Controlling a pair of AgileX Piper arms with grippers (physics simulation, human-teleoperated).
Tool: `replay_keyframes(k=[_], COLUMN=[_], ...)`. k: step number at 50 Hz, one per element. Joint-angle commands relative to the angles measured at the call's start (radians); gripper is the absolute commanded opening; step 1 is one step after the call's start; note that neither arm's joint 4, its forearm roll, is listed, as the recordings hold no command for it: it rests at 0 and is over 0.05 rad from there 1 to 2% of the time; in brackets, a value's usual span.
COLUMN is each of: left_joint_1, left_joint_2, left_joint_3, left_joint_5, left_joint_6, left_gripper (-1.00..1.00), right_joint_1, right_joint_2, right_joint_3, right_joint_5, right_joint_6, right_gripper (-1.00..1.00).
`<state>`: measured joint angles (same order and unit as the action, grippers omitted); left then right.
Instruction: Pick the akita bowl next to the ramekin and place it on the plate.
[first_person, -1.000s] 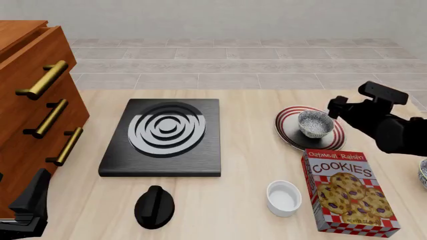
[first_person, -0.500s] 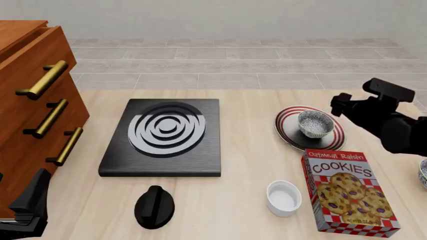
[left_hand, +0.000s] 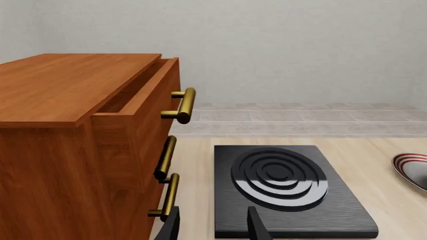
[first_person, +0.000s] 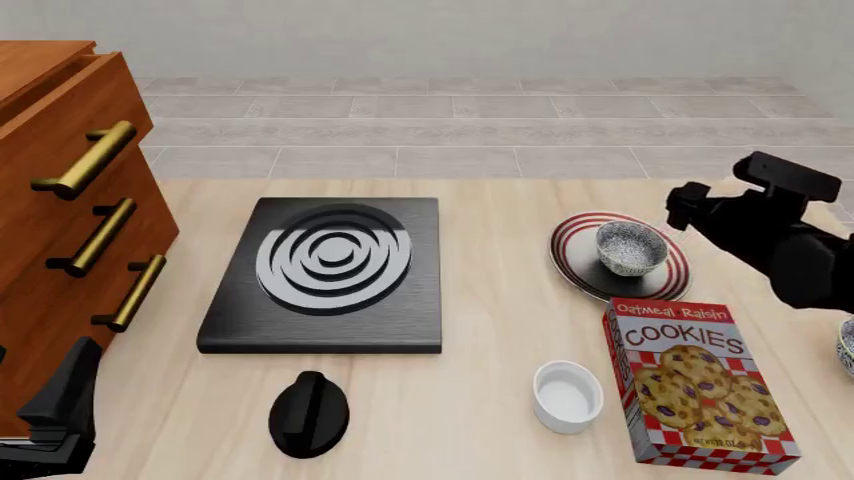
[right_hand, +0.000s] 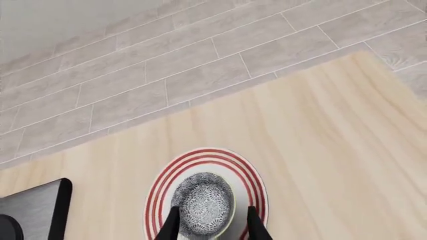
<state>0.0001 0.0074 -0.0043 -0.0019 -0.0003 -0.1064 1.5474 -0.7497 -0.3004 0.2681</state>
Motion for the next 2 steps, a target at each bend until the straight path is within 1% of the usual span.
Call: replay_keyframes(k=[1,2], left_joint_1=[0.0,0.0], left_joint_2=[0.0,0.0], left_joint_3=[0.0,0.0], left_joint_5=[0.0,0.0], left_joint_6=[0.0,0.0], left_gripper=[1.0,1.0], right_joint_1=[-0.001,-0.001], right_joint_2=[-0.024,-0.028], right_joint_3=[0.004,0.004], right_joint_5=[0.011,0.014], right_joint_6=[0.002,0.003], right_gripper=[1.0,1.0])
